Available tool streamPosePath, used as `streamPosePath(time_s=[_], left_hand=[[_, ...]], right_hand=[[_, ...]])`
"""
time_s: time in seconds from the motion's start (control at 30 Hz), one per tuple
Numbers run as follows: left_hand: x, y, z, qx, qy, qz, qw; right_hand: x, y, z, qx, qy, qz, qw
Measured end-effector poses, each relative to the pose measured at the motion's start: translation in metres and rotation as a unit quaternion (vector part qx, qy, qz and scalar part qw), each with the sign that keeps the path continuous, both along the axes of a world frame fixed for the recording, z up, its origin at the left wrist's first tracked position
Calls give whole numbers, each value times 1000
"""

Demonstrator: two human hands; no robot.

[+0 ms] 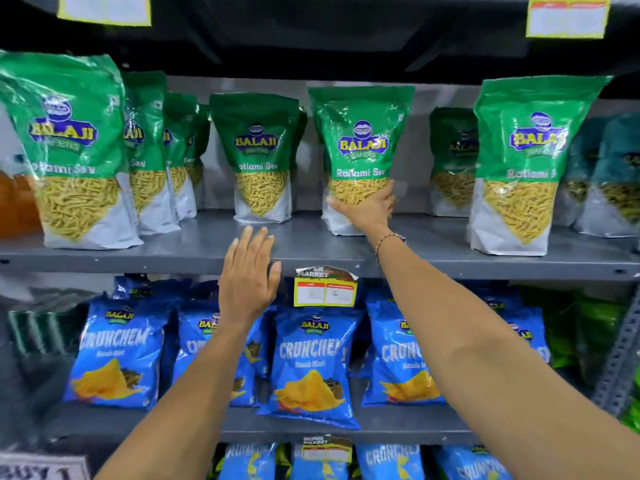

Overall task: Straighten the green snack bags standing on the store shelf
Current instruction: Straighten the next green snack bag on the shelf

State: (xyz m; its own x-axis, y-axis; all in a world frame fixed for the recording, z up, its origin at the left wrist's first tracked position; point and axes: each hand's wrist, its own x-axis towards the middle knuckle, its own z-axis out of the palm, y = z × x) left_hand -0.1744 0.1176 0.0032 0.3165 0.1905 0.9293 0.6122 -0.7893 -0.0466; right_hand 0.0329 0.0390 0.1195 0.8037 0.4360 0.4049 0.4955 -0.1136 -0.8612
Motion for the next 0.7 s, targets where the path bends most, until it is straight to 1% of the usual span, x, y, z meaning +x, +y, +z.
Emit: streamPosePath(time_s=[0.17, 0.4, 0.7], left_hand=[[4, 6, -3, 25, -23, 6, 999], [4, 2, -2, 19, -23, 4, 1000], [-1, 0, -1, -1, -3, -10, 1000]], right_hand=[[2, 13, -3, -9, -15, -54, 998], [-10, 7, 0, -45, -20, -86, 995], [-38, -13, -4, -38, -33, -88, 995]])
